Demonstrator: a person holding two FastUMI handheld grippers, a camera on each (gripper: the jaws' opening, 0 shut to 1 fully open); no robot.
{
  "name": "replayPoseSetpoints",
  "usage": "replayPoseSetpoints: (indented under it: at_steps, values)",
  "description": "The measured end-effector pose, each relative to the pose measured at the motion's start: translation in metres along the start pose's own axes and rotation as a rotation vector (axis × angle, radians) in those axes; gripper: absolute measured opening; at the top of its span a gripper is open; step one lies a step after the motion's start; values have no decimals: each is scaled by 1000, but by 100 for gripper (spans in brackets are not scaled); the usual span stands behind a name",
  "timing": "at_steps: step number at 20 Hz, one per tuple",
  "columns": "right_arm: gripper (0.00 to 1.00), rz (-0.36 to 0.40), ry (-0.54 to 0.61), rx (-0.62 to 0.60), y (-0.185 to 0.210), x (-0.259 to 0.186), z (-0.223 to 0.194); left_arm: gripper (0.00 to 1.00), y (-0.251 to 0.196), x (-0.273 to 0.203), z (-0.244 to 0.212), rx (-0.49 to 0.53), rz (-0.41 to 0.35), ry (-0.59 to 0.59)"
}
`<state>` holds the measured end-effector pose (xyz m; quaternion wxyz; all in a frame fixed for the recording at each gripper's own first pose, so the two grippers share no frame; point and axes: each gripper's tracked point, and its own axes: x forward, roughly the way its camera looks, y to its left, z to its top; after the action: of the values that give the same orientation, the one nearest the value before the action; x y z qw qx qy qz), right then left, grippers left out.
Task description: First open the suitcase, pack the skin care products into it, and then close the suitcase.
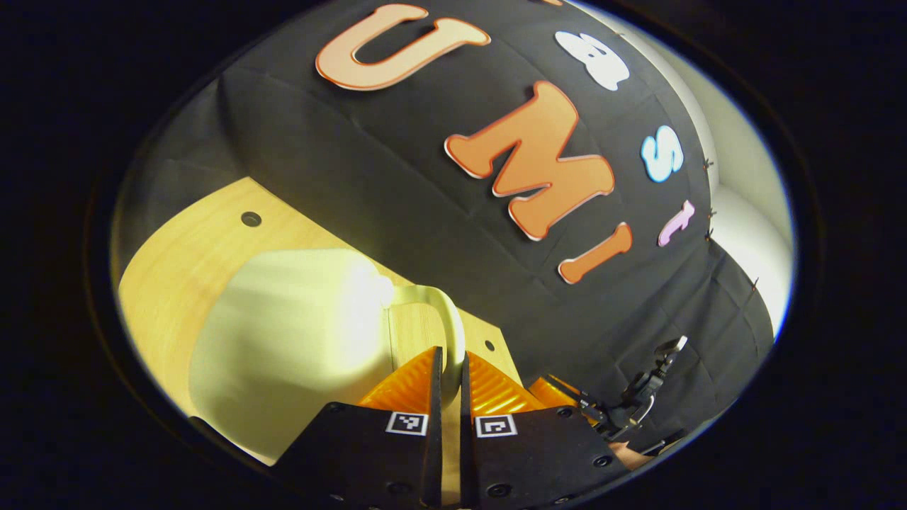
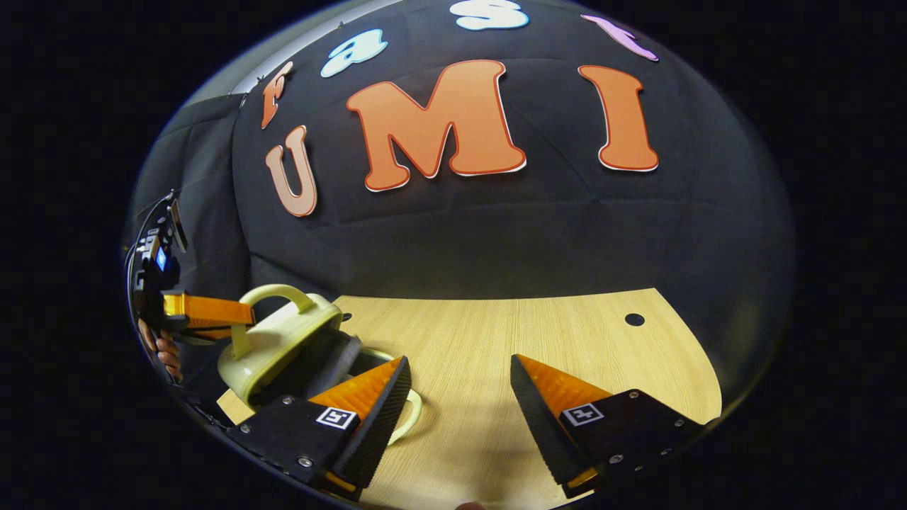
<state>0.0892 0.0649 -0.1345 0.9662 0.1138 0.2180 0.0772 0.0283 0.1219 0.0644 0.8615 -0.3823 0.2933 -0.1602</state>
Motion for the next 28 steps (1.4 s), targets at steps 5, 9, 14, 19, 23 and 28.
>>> replayPoseSetpoints:
  at_steps: [5, 9, 14, 19, 23, 28]
  values:
    - [90, 0, 1, 3, -15, -4, -3, 11, -4, 36, -50, 6, 12, 101]
    - [90, -4, 14, 7, -22, -6, -11, 11, -5, 59, -89, 50, 61, 204]
    - [90, -11, 15, 6, -29, -9, -14, 11, 13, 83, -128, 179, 167, 317]
    - [90, -21, 1, 5, -36, -14, -13, 11, 29, 91, -162, 460, 294, 399]
    - [90, -30, -20, -12, -38, -17, -6, 20, 21, 96, -176, 568, 321, 428]
    - [90, -39, -72, -18, -39, -30, 17, 28, -22, 97, -164, 585, 229, 340]
